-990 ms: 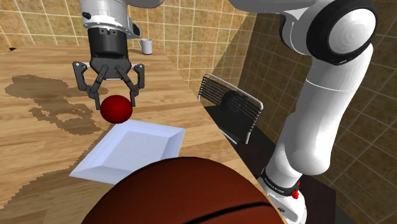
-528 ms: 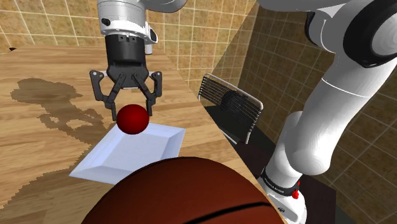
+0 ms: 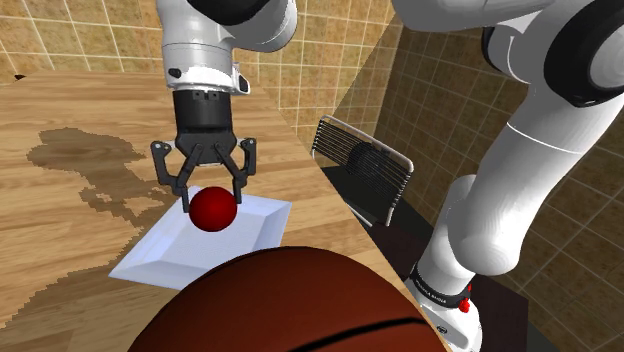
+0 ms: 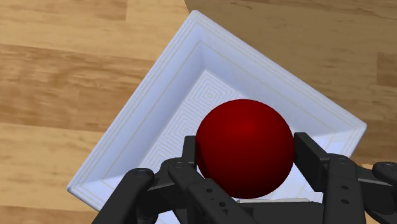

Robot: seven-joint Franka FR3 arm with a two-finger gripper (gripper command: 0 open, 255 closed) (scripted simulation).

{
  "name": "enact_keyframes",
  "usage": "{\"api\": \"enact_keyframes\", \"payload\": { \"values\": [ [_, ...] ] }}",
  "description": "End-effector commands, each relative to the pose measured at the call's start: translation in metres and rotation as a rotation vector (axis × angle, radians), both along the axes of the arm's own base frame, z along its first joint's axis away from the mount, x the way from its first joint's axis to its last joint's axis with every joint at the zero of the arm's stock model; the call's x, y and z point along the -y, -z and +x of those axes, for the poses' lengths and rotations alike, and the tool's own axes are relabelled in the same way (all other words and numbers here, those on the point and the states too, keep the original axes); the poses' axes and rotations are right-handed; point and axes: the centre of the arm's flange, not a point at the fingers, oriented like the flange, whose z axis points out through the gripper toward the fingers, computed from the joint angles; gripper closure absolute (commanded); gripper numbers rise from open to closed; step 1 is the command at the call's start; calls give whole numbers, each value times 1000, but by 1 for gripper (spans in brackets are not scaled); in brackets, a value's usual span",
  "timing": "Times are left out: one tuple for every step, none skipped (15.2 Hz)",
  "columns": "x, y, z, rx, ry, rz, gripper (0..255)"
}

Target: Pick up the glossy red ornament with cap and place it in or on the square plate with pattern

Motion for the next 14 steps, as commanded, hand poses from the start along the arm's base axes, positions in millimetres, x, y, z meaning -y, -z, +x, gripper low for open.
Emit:
{"api": "enact_keyframes", "payload": {
  "values": [
    [0, 11, 0, 1, 0, 0, 255],
    [0, 17, 0, 1, 0, 0, 255],
    [0, 22, 0, 1, 0, 0, 255],
    [0, 27, 0, 1, 0, 0, 255],
    [0, 33, 0, 1, 0, 0, 255],
    [0, 33, 0, 1, 0, 0, 255],
    [0, 33, 0, 1, 0, 0, 255],
    [0, 33, 0, 1, 0, 0, 255],
    [0, 33, 0, 1, 0, 0, 255],
    [0, 33, 0, 1, 0, 0, 255],
    [0, 33, 0, 1, 0, 0, 255],
    [0, 33, 0, 1, 0, 0, 255],
    [0, 34, 0, 1, 0, 0, 0],
    [0, 34, 0, 1, 0, 0, 0]
  ]
}}
